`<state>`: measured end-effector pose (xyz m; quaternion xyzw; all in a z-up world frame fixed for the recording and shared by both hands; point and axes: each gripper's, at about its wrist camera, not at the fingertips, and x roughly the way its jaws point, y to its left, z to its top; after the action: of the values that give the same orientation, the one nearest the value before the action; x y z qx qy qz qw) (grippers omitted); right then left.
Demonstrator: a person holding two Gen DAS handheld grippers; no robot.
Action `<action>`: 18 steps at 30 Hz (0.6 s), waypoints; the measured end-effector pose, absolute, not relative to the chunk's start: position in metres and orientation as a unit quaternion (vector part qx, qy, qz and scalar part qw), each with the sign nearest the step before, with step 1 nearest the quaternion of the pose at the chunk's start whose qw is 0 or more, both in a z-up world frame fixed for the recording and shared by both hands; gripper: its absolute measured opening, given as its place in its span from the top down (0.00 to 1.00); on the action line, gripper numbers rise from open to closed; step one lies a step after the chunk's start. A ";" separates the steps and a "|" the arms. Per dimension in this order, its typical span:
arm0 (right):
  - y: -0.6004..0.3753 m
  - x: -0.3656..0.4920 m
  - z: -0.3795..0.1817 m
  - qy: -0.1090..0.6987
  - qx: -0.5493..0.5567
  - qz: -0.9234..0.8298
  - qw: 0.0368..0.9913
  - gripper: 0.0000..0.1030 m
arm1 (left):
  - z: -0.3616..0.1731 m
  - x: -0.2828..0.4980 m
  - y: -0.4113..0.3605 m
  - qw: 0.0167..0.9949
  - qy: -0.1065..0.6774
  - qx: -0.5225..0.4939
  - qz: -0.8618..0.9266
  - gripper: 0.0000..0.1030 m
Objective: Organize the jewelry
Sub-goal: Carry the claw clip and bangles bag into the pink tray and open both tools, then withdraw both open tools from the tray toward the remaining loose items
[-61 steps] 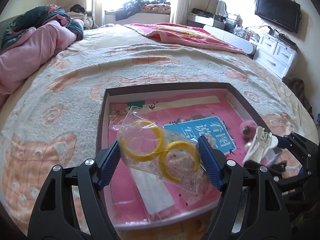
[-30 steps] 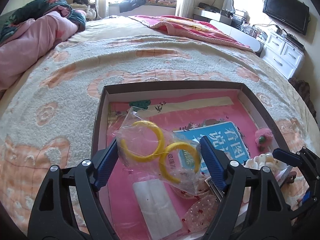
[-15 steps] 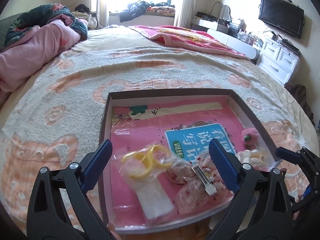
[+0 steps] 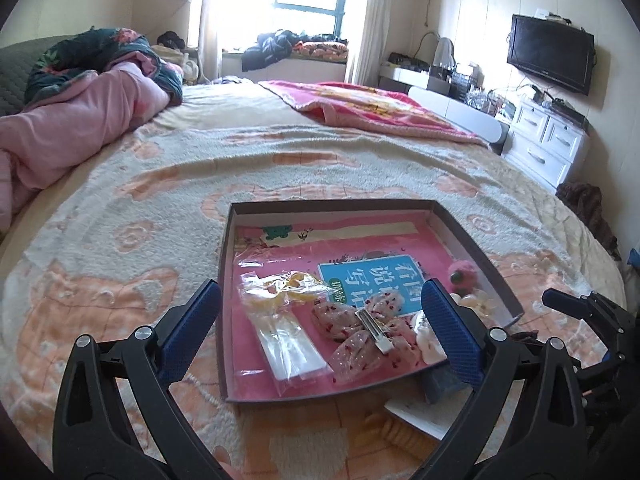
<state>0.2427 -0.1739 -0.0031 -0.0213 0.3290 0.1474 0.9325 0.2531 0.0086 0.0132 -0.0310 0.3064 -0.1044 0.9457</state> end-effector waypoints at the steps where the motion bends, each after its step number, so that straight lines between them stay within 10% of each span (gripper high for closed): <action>1: -0.175 0.240 -0.003 0.329 -0.020 0.146 0.933 0.17 | 0.015 0.251 0.009 0.946 0.304 -0.032 -0.104 0.11; 18: -0.180 0.203 0.009 0.319 -0.030 0.140 0.937 0.17 | 0.018 0.199 0.021 0.951 0.295 -0.035 -0.090 0.11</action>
<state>0.2027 -0.1801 0.0087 -0.0301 0.3188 0.1398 0.9370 0.1986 0.0212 0.0181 -0.0345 0.2947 -0.0900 0.9507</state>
